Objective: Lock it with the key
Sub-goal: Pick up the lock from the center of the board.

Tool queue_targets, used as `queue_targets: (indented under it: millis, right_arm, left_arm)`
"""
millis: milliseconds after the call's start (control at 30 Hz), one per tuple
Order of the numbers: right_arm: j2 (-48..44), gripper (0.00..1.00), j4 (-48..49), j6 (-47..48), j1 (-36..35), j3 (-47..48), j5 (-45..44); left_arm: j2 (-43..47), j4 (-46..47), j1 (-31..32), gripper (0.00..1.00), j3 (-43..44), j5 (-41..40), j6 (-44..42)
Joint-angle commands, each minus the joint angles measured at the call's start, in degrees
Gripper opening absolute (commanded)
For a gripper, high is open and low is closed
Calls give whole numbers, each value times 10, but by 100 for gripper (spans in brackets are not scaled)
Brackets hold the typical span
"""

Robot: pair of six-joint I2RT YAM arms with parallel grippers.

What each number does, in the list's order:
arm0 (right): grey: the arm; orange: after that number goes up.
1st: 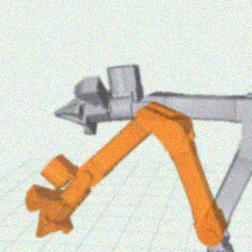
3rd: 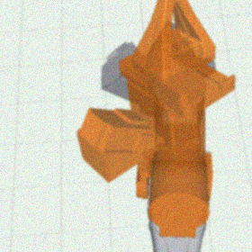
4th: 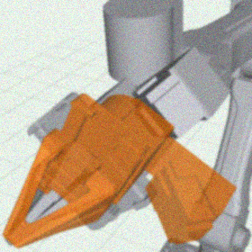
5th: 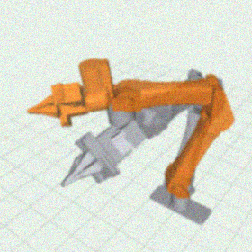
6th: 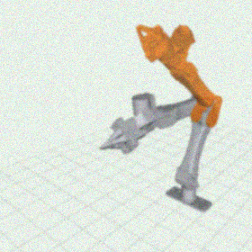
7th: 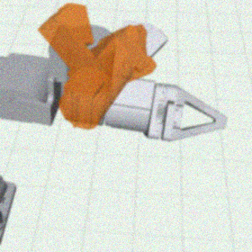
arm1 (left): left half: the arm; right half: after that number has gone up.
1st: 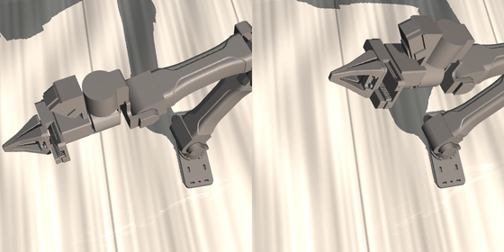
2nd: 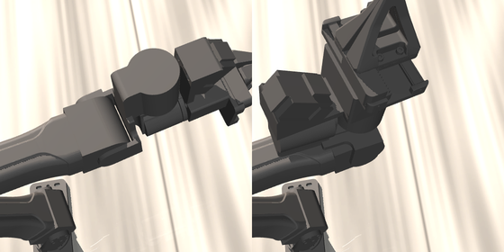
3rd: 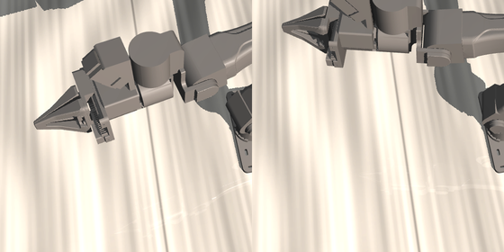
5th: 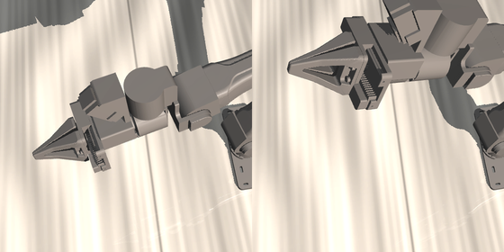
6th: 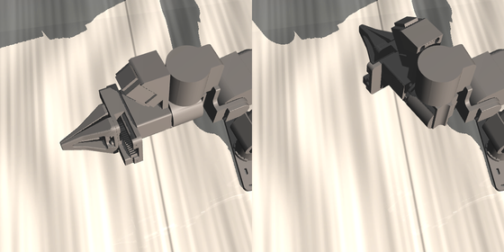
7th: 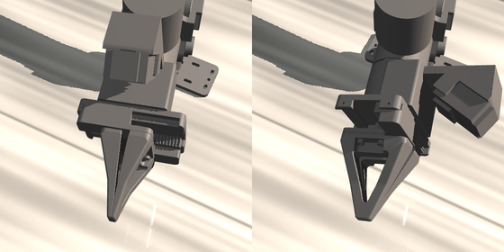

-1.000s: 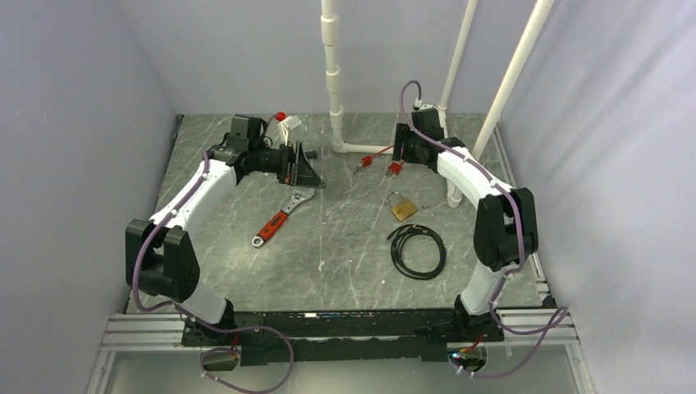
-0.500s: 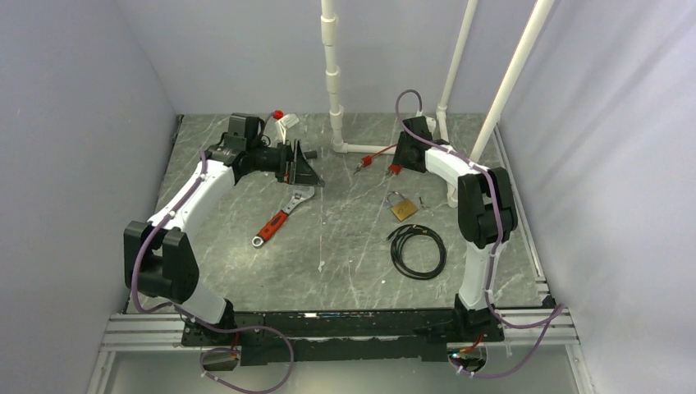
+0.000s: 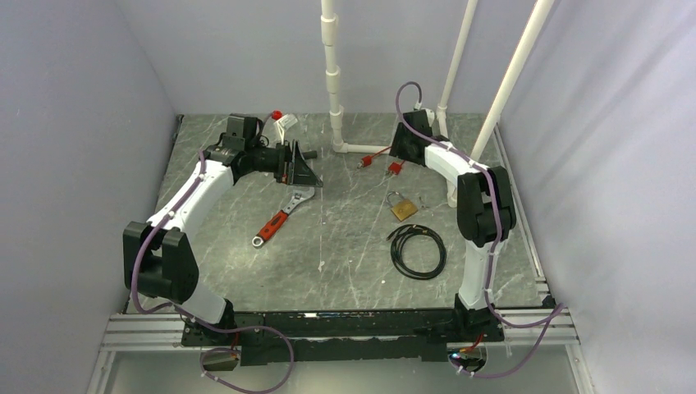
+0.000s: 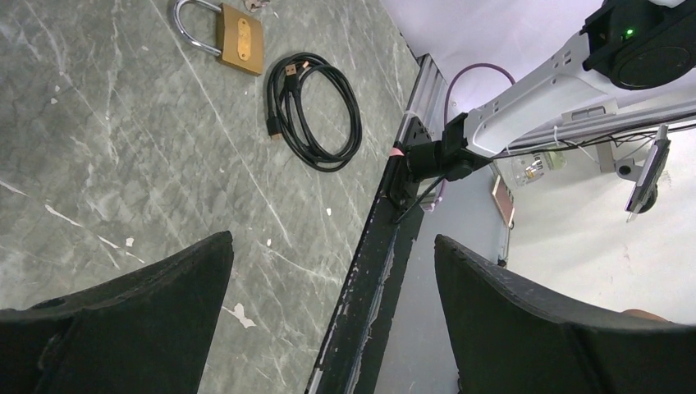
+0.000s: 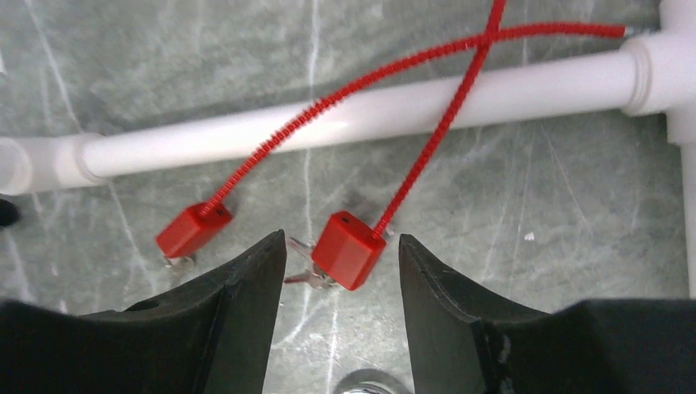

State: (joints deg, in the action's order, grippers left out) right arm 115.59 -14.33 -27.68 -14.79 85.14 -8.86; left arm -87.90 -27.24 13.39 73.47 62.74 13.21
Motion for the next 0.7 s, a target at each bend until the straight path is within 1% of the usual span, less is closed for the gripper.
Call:
queue_targets:
  millis: [0, 133, 333, 667]
  right_arm:
    - [-3, 55, 31, -7, -1, 61, -8]
    - [27, 56, 20, -16, 0, 97, -19]
    - [55, 57, 19, -37, 0, 121, -18]
    - [78, 57, 25, -62, 2, 130, -22]
  left_arm:
    - [11, 17, -4, 96, -3, 21, -5]
    - [12, 18, -5, 96, -7, 19, -5]
    - [15, 20, -10, 96, -13, 21, -5]
    - [14, 20, -19, 96, -15, 25, -6]
